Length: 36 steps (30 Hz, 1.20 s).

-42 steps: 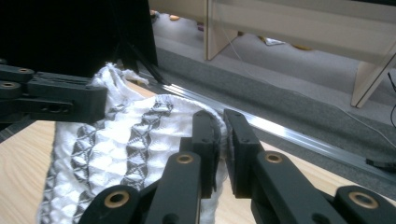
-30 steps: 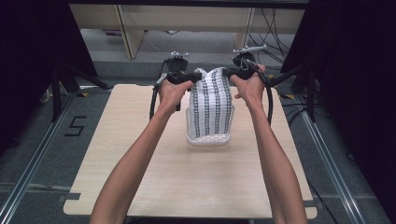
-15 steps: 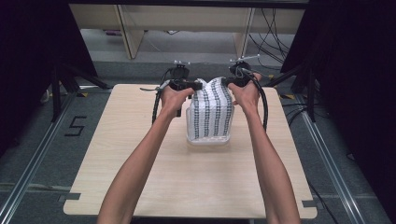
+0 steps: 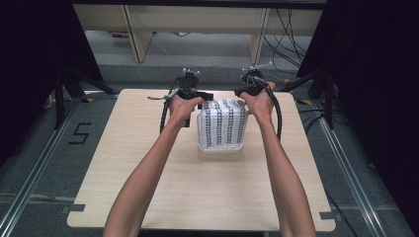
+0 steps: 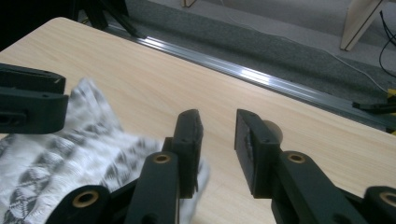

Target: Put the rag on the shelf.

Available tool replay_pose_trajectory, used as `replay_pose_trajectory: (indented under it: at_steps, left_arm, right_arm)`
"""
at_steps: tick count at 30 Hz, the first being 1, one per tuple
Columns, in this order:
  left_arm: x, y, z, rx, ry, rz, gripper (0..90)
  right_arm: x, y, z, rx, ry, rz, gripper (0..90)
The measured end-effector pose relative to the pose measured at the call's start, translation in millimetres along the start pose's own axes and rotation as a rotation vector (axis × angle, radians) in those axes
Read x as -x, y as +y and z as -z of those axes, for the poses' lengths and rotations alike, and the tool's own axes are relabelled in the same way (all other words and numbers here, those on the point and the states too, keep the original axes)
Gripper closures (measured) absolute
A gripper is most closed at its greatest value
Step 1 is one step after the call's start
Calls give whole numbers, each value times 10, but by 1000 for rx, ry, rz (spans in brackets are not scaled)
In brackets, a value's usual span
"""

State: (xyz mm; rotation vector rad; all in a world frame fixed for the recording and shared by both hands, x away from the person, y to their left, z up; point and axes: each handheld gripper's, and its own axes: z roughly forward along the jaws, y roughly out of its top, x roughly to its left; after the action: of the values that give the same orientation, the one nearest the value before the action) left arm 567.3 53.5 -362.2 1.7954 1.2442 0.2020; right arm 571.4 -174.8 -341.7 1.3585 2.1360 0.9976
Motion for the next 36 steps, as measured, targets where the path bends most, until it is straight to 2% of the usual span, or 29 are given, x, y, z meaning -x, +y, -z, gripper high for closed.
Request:
replay_pose_trajectory:
  at_steps: [3, 7, 13, 14, 16, 22, 23, 26, 30, 31, 32, 33, 35, 36]
  left_arm:
    - [-23, 1, 29, 9, 8, 7, 604]
    - [-19, -6, 47, -4, 5, -1, 576]
    - [-8, -19, 87, -6, 6, -10, 561]
    - [-10, -20, 98, -4, 6, -11, 559]
    - [-14, -16, 127, 5, 10, -11, 555]
    - [4, 1, 257, 23, 12, -28, 531]
    - [17, -2, 305, 28, 10, -35, 518]
    - [28, -9, 358, 31, 4, -43, 498]
    - [49, -36, 465, 56, 34, -66, 470]
    - [54, -40, 492, 58, 34, -66, 467]
    - [58, -45, 517, 60, 34, -70, 464]
    - [63, -48, 543, 61, 36, -72, 451]
    - [77, -56, 608, 58, 34, -83, 427]
    - [77, -56, 608, 58, 34, -83, 422]
  right_arm:
    - [16, -8, 8, -2, 0, -5, 686]
    - [10, 1, 67, 8, 8, -20, 675]
    - [-8, 13, 128, 30, 19, -7, 653]
    - [-28, 12, 143, 32, 19, -19, 650]
    - [-23, 18, 174, 35, 21, -1, 639]
    - [-34, 22, 273, 63, 40, -7, 595]
    - [-29, 23, 312, 84, 49, 11, 579]
    - [-38, 19, 363, 90, 46, 22, 552]
    - [-44, -2, 470, 110, 61, 30, 504]
    - [-67, -14, 493, 105, 61, 11, 493]
    - [-48, -18, 504, 112, 61, 39, 486]
    - [-58, -24, 534, 111, 61, 39, 481]
    - [-65, -48, 592, 126, 92, 27, 467]
    - [-65, -48, 592, 126, 92, 27, 467]
